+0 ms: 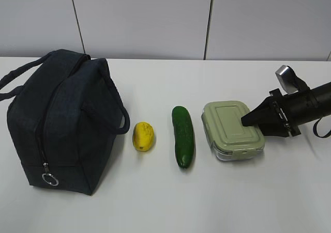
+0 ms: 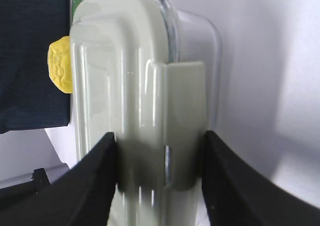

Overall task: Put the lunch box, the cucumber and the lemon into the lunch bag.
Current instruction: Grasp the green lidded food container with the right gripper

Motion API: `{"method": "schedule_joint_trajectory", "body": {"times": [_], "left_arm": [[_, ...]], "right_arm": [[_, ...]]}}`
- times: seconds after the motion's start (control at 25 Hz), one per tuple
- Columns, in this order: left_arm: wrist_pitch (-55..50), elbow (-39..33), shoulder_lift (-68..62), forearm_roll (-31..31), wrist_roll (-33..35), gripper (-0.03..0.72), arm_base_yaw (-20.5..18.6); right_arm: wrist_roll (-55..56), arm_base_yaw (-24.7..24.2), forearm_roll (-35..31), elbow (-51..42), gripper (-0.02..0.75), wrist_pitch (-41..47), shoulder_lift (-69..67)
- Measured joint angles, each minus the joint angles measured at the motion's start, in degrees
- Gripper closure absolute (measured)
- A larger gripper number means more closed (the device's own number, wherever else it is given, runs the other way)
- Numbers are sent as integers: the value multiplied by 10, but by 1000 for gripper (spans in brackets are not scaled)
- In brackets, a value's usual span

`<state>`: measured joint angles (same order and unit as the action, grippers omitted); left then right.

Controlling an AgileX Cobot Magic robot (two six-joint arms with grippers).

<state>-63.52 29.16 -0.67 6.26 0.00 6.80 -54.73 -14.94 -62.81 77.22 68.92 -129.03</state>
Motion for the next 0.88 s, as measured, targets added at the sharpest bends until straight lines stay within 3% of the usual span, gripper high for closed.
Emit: {"method": "schedule_joint_trajectory", "body": {"times": [0.88], "left_arm": [[0, 0, 0, 0, 0, 449, 0]], "right_arm": [[31, 0, 1, 0, 375, 0, 0]]}}
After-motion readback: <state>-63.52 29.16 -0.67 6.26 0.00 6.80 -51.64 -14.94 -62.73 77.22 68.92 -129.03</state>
